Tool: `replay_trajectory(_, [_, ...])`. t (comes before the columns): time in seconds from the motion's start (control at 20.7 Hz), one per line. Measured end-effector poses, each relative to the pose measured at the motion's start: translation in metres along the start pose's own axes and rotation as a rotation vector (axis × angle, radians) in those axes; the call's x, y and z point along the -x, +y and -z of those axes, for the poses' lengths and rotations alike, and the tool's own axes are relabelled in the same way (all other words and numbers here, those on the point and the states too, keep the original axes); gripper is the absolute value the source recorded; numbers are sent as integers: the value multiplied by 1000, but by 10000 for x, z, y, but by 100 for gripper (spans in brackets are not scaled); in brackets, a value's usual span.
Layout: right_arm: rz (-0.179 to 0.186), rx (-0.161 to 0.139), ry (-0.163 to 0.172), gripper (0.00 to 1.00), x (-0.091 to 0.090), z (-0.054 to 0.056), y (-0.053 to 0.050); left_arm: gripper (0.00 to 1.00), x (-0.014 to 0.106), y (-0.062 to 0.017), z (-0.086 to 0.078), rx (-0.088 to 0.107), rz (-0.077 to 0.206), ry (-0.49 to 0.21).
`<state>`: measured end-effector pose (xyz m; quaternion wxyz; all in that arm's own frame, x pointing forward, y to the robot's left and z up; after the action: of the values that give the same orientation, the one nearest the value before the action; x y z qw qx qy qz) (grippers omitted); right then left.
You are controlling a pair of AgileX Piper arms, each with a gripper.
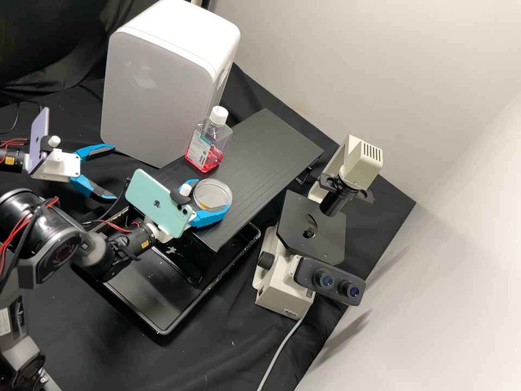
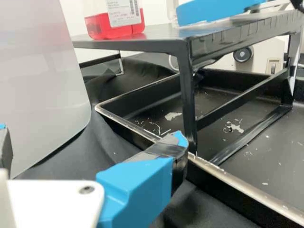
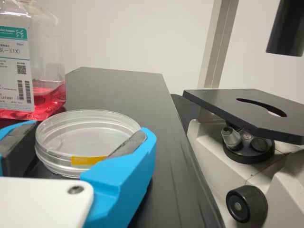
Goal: Remove the lid from the petri dish
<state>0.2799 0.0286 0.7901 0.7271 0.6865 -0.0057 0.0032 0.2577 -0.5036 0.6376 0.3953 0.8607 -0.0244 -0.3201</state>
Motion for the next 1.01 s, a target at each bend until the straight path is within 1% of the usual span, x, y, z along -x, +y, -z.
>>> replay_trajectory(0.24, [-2, 4, 6, 0, 72, -21, 23, 100, -1, -4, 5, 2, 1, 5])
replay_trajectory(0.34, [-3, 2, 3, 0, 101, -29, 27, 100, -1, -4, 5, 2, 1, 5])
replay_trajectory(0.43, [-2, 5, 3, 0, 120, -42, 31, 100, -1, -4, 5, 2, 1, 5])
replay_trajectory(0.48, [4, 10, 8, 0, 125, -42, 28, 100, -1, -4, 5, 2, 1, 5])
replay_trajectory(0.68, [-1, 18, 13, 0, 175, -76, 45, 100, -5, 1, 5, 2, -1, 5])
replay_trajectory(0.72, [-3, 16, 15, 0, 184, -83, 48, 100, -9, 4, 5, 2, -3, 5])
replay_trajectory(0.77, [-3, 8, 15, 100, 193, -85, 47, 100, -19, 13, 4, 2, -7, 4])
replay_trajectory(0.87, [-2, 0, 14, 100, 198, -87, 44, 100, -19, 14, 10, 4, -8, 11])
replay_trajectory(1.01, [-5, -1, 17, 100, 206, -70, 65, 100, -19, 15, 16, 7, -9, 17])
